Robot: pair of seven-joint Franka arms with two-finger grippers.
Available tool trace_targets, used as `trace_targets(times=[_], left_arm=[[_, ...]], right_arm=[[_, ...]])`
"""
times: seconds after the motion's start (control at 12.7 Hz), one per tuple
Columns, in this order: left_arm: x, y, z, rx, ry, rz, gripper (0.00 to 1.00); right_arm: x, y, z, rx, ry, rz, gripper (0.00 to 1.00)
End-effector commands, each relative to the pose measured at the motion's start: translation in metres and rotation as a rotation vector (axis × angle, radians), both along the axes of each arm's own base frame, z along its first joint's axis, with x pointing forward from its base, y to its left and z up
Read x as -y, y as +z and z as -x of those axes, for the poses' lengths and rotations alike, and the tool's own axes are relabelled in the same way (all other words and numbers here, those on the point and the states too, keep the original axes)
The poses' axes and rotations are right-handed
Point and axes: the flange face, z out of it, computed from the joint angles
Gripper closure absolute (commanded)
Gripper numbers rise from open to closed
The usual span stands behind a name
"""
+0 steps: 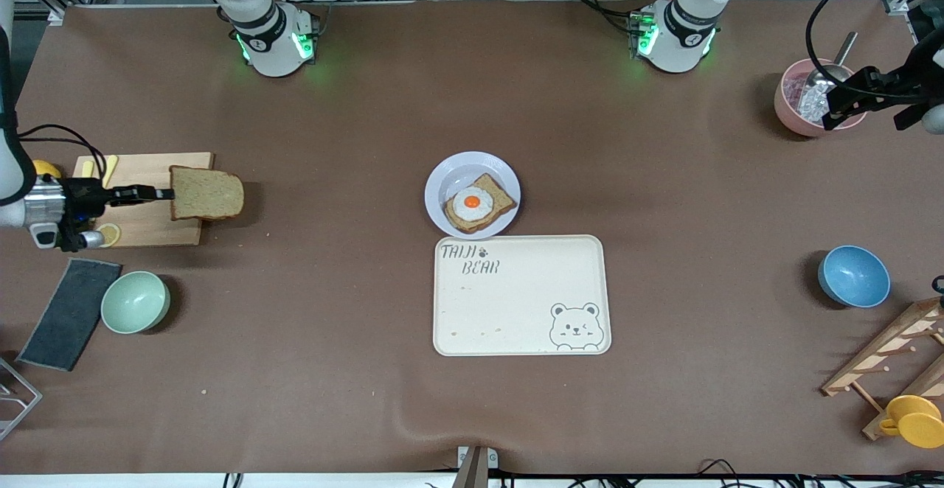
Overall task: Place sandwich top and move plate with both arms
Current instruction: 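Lift the bread slice and carry it toward the egg plate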
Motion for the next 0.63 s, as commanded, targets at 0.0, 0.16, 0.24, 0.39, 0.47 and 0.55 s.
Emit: trace_targets(times=[0.0, 0.16, 0.24, 0.39, 0.47, 0.55], left_arm=[[0.001, 0.004, 0.009, -0.015, 0.014, 0.011, 0.00], [-0.002, 0.004, 0.009, -0.015, 0.010, 0.011, 0.00], [-0.002, 0.004, 0.009, -0.015, 0.010, 0.011, 0.00], [-0.001, 0.004, 0.009, -0.015, 0.010, 0.011, 0.00], [-0.001, 0.005, 0.009, -0.013, 0.010, 0.010, 0.00], [0.000, 0.005, 0.009, -0.013, 0.008, 0.010, 0.00]], right_arm=[[-0.067, 0.017, -0.015, -0.057, -0.031, -0.046, 1.00], [-0.107, 0.011, -0.023, -0.081, -0.035, -0.073, 1.00], [-0.120, 0.007, -0.025, -0.086, -0.040, -0.098, 1.00], [-0.167, 0.004, -0.030, -0.094, -0.012, -0.136, 1.00], [-0.187, -0.001, -0.033, -0.111, -0.034, -0.160, 1.00], [-0.213, -0.007, -0.035, -0.107, -0.040, -0.184, 1.00]])
